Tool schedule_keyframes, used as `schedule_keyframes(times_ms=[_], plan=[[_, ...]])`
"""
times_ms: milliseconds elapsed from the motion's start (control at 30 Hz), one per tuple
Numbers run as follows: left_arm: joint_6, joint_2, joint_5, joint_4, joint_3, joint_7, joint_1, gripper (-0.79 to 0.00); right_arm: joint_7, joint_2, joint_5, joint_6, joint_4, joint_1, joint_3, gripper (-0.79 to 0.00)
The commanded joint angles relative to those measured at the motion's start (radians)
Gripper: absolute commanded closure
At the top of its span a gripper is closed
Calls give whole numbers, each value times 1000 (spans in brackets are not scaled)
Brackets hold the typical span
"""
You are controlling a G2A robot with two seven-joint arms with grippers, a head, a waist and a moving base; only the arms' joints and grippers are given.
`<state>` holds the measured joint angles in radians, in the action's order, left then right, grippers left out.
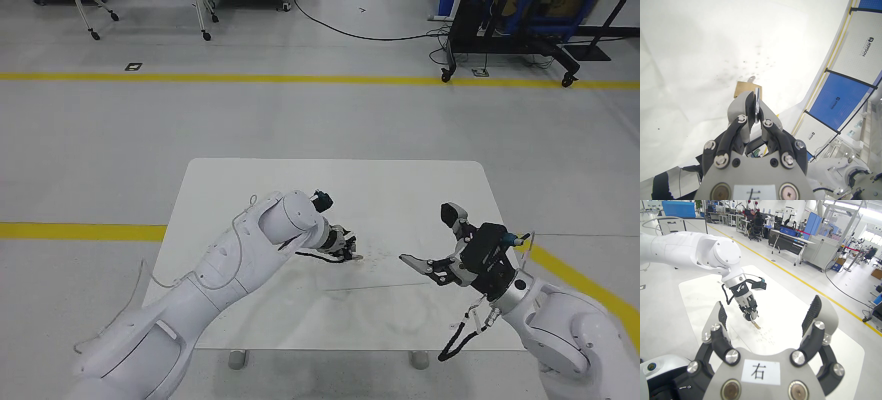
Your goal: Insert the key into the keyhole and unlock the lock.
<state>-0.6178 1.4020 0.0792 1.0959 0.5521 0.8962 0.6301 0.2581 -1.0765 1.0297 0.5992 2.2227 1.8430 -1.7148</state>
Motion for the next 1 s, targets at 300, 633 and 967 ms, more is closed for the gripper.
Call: schedule_keyframes(times_ms=[300,633,967], plan=[[64,-28,47,-46,113,46,-10,-785,0,0,0,0,0,0,0,-785],[233,-109,92,87,349,0,104,-785,-9,-2,-12,-26,-12,-8,8,-785],[655,-168,133,424,636,-296,427,-785,-357,-23,-50,-179,10,82,-97,-785]])
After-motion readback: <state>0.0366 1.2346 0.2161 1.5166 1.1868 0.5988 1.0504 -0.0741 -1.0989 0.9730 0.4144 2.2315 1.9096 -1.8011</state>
